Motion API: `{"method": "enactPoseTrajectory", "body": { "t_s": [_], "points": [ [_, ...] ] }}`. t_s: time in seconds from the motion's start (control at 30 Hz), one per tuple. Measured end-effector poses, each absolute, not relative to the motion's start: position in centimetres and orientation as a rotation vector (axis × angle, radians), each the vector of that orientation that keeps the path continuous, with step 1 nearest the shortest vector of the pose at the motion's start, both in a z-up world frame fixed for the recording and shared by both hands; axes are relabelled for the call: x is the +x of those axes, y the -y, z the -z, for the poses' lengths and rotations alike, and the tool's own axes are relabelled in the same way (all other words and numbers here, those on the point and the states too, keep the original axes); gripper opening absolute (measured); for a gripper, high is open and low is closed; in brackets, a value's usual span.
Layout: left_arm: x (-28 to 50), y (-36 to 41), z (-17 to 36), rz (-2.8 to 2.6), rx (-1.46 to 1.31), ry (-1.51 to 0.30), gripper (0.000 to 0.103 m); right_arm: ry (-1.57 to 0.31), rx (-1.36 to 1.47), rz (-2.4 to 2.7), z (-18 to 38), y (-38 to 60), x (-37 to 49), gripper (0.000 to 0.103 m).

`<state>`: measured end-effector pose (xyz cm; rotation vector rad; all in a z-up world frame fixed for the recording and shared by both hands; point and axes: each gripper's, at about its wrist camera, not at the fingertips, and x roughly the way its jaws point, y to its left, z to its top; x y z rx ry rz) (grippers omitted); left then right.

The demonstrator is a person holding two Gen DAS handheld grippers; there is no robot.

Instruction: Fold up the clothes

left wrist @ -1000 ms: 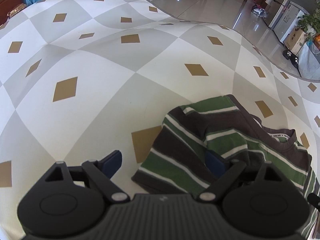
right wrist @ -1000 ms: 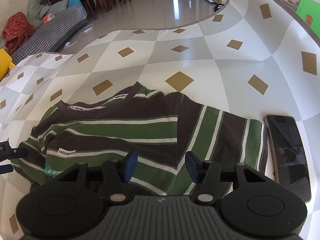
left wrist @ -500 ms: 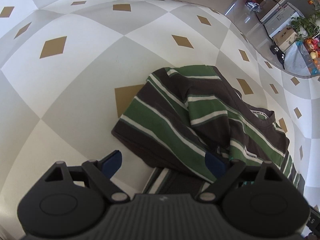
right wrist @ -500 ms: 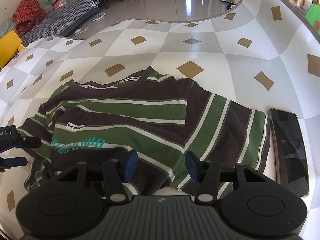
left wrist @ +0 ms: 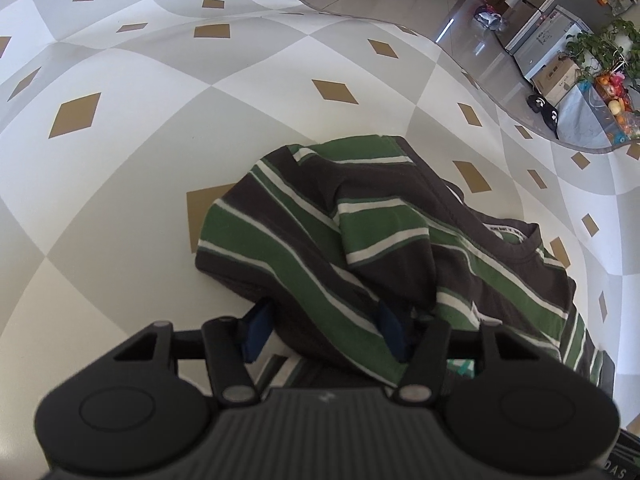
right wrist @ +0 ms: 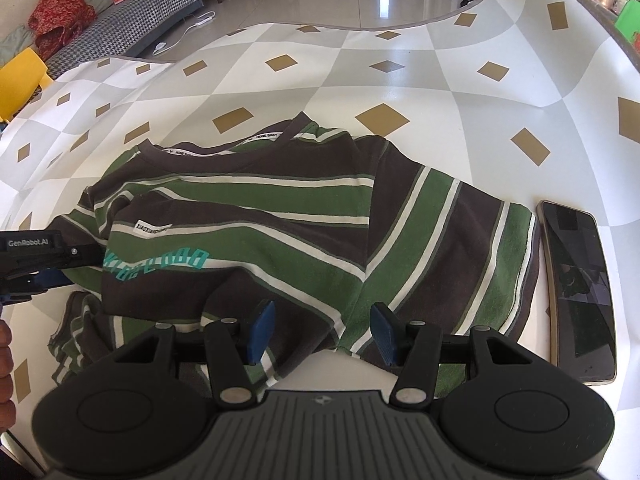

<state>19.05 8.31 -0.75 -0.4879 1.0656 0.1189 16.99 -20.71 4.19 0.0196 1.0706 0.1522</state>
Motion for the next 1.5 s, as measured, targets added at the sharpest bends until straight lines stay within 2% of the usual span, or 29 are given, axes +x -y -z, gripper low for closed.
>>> {"method": "enactPoseTrajectory", "body": {
  "t_s": [0.07,0.17,0.6,0.77,0.97,1.0,1.07,1.13,1.23,1.33,1.5],
  "points": [
    [19.1,-8.0,0.8,-0.115,-0.471,-1.065,0.033,-1.059,0.014,-0.185,-4.7,20.1,16.5,0.051],
    [19.0,-7.7,0.8,-0.114,-0.446,-1.062,0.03,-1.038,-0.001,-0.259,-5.5,18.8,15.5,0.051],
    [18.8,-7.5,0.7,-0.111,-0.425,-1.06,0.033,-1.016,-0.154,-0.562,-4.4,11.7,12.6,0.051],
    [18.8,-7.1,0.7,-0.095,-0.424,-1.054,0.046,-1.008,-0.168,-0.609,-4.0,10.3,12.6,0.051],
    [19.1,-6.8,0.8,-0.091,-0.412,-1.043,0.044,-0.994,-0.225,-0.634,-3.0,8.6,12.4,0.051],
    [19.1,-6.7,0.8,-0.09,-0.406,-1.04,0.042,-0.998,-0.229,-0.632,-2.7,8.4,12.4,0.047],
    [19.1,-6.5,0.8,-0.089,-0.397,-1.036,0.031,-1.003,-0.238,-0.627,-2.2,8.0,12.4,0.037],
    [19.1,-6.4,0.9,-0.093,-0.389,-1.034,0.022,-0.995,-0.263,-0.614,-2.1,7.8,12.4,0.019],
    [19.0,-6.6,1.0,-0.107,-0.392,-1.031,0.014,-0.996,-0.237,-0.613,-2.2,8.2,12.6,0.009],
    [19.0,-6.9,0.9,-0.124,-0.388,-1.028,0.011,-0.967,-0.241,-0.623,-2.8,8.4,12.3,0.005],
    [19.0,-7.2,0.6,-0.142,-0.375,-1.018,0.011,-0.925,-0.219,-0.626,-4.3,9.7,11.7,0.004]
  ]
}}
